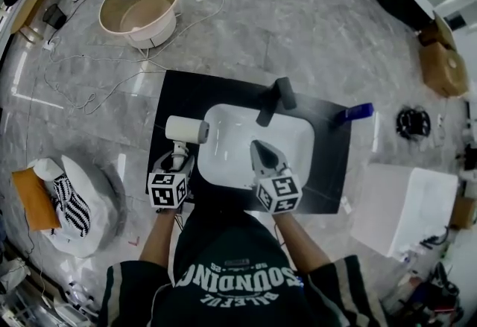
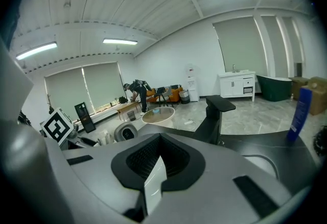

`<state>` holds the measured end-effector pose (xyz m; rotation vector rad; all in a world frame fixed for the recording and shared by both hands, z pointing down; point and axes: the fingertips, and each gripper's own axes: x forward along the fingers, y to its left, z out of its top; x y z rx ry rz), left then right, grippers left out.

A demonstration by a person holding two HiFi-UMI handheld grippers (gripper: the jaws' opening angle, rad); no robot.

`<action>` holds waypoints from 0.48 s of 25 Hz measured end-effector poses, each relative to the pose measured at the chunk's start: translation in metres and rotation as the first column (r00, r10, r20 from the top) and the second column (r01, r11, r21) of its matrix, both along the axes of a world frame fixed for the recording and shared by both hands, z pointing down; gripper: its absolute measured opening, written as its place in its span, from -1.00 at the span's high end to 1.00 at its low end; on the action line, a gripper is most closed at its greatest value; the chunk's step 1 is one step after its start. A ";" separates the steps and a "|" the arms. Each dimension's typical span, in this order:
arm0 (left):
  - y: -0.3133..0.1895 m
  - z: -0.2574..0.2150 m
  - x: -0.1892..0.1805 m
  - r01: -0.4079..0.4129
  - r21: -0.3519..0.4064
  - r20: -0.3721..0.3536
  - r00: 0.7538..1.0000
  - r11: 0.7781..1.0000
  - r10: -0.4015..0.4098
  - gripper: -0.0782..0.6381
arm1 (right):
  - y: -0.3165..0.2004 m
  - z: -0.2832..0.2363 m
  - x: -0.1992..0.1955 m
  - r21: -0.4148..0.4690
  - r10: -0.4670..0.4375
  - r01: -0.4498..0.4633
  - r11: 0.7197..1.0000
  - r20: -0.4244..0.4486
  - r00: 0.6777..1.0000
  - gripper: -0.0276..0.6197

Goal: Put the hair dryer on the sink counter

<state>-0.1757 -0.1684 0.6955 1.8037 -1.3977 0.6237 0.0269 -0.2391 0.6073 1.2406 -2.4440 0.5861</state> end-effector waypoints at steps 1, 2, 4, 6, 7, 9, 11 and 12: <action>-0.002 0.004 0.000 -0.003 -0.008 0.001 1.000 1.000 0.004 0.16 | 0.000 0.001 0.000 -0.005 0.004 -0.004 1.000 -0.003 1.000 0.91; -0.004 0.007 -0.001 -0.006 -0.015 0.002 1.000 1.000 0.006 0.16 | -0.001 0.003 0.000 -0.009 0.008 -0.008 1.000 -0.007 1.000 0.91; -0.011 0.012 -0.003 -0.009 -0.024 0.005 1.000 1.000 0.009 0.16 | -0.002 0.006 0.001 -0.019 0.017 -0.017 1.000 -0.012 1.000 0.91; -0.018 0.016 -0.005 -0.014 -0.029 0.011 1.000 0.999 0.015 0.16 | -0.004 0.008 0.000 -0.028 0.027 -0.027 0.999 -0.014 1.000 0.91; -0.022 0.018 -0.006 -0.018 -0.031 0.014 1.000 0.999 0.018 0.16 | -0.004 0.009 0.000 -0.032 0.032 -0.032 0.999 -0.015 0.999 0.91; -0.030 0.021 -0.007 -0.025 -0.034 0.017 1.000 0.999 0.026 0.16 | -0.006 0.011 0.000 -0.036 0.042 -0.042 0.998 -0.015 0.999 0.91; -0.039 0.024 -0.008 -0.033 -0.034 0.021 0.999 0.999 0.034 0.16 | -0.008 0.013 0.000 -0.041 0.051 -0.052 0.998 -0.017 0.999 0.91; -0.043 0.025 -0.009 -0.036 -0.034 0.024 0.999 0.999 0.037 0.16 | -0.009 0.015 0.001 -0.042 0.057 -0.058 0.997 -0.017 0.998 0.91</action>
